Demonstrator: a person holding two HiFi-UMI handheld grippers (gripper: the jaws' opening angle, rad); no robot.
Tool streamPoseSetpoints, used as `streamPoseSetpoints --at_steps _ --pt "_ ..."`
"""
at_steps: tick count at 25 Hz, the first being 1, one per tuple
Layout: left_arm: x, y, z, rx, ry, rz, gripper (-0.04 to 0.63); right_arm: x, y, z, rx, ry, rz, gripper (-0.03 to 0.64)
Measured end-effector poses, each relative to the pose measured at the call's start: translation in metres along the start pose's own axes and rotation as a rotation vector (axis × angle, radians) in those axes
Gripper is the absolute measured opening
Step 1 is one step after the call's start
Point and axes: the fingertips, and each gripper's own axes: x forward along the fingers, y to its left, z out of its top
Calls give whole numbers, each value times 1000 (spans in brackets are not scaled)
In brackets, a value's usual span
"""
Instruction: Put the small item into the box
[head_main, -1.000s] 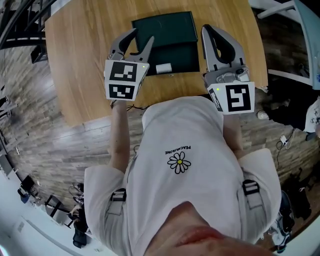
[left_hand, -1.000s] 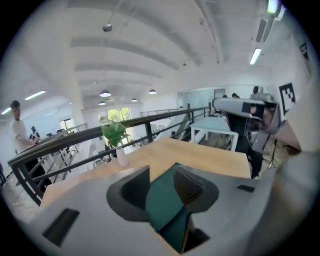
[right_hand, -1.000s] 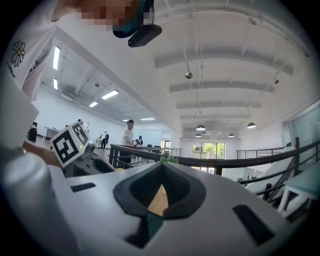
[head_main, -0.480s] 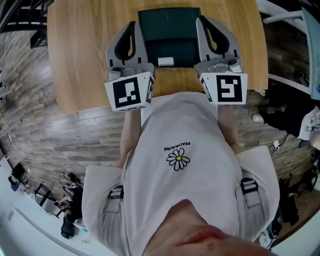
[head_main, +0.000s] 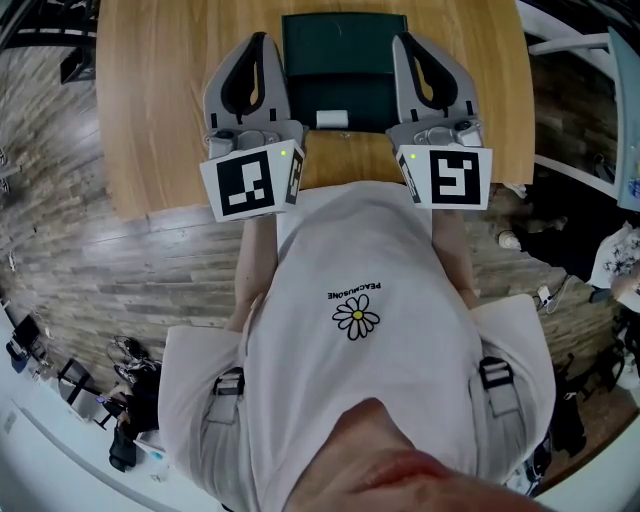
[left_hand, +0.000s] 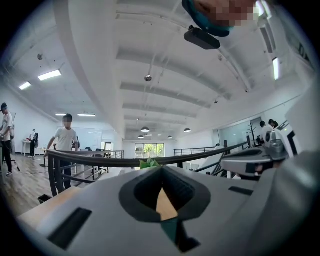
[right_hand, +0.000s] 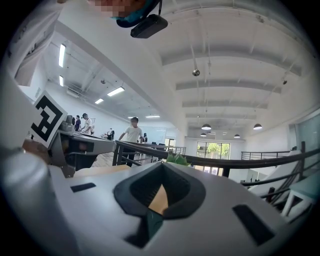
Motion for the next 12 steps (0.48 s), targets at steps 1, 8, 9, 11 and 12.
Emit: streamPoseSetpoints --at_steps 1,8,9,11,12 --pt "0 0 1 0 -3 -1 17 -1 -1 -1 -10 3 -1 6" --pt "-6 -5 10 7 -18 -5 17 -1 6 2 18 -4 16 6" --pt "-7 -5 10 7 -19 -6 17 -1 7 2 16 -3 19 6" --pt "-9 -6 11 7 -21 -9 17 -2 9 0 12 1 24 6" --pt "-10 -7 11 7 -23 -11 17 -3 10 -1 11 4 26 6"
